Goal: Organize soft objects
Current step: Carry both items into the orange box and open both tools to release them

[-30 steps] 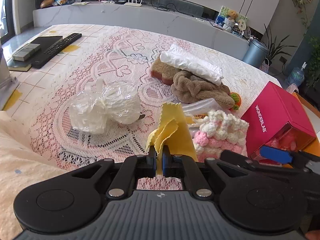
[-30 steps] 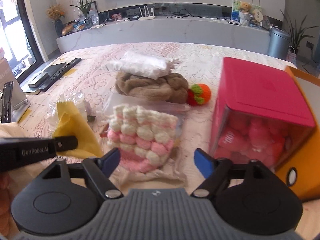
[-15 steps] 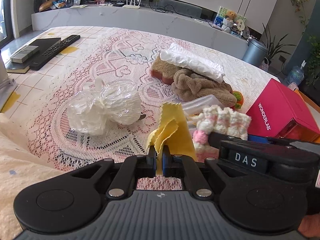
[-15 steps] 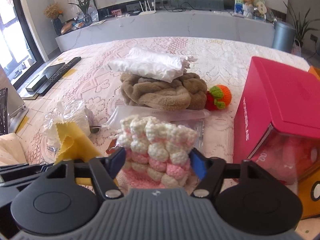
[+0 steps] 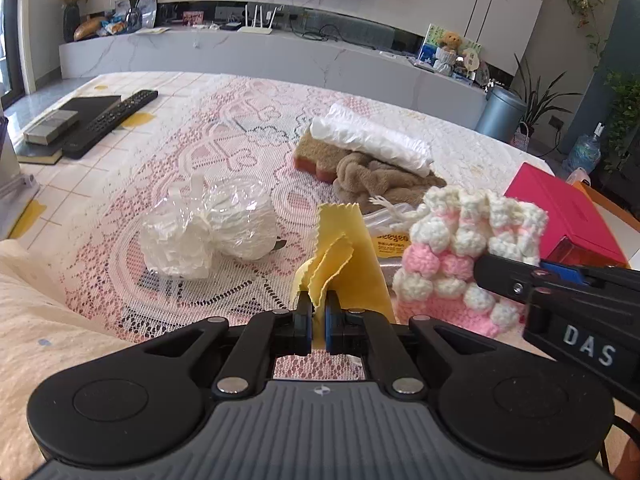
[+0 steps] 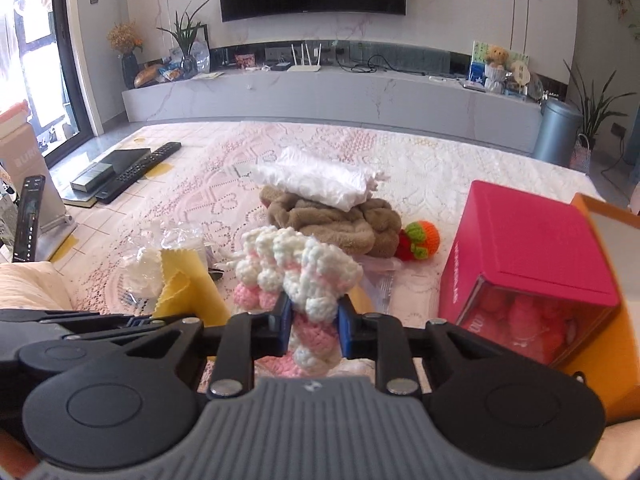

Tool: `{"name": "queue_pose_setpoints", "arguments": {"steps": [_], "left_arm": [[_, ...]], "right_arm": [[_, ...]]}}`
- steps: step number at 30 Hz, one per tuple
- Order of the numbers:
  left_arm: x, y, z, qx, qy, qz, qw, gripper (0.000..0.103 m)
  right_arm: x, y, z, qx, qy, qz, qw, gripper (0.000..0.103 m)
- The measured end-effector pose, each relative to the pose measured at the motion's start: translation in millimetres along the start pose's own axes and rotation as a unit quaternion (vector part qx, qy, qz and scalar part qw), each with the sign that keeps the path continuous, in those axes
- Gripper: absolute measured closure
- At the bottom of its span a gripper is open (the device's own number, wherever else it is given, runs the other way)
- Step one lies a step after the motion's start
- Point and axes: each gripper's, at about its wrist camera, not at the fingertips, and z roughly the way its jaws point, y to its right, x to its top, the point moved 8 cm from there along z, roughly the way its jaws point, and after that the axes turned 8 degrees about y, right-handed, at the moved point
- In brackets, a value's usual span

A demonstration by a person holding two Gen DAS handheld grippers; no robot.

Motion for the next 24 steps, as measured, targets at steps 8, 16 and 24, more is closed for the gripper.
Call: {"name": "queue_pose_setpoints", "arguments": {"steps": [8, 16, 24], "left_arm": [[17.8, 13.6, -30.2, -0.013, 0.031, 0.005, 0.9994, 0.097], [37.3, 51.4, -61.8, -0.051, 0.062, 0.027, 0.9964, 0.097], [59.5, 121.4, -76.7, -0.130, 0.081, 0.077, 0.9852, 0.097]], "right_arm": [[10.5, 24.5, -47.3, -0.020, 0.033, 0.021, 0.999, 0.081], [30.2, 67.8, -98.6, -0.053, 0.080, 0.044, 0.994, 0.081], [54.1, 131.4, -142.8, -0.097, 0.105, 0.047, 0.989, 0.081]]}}
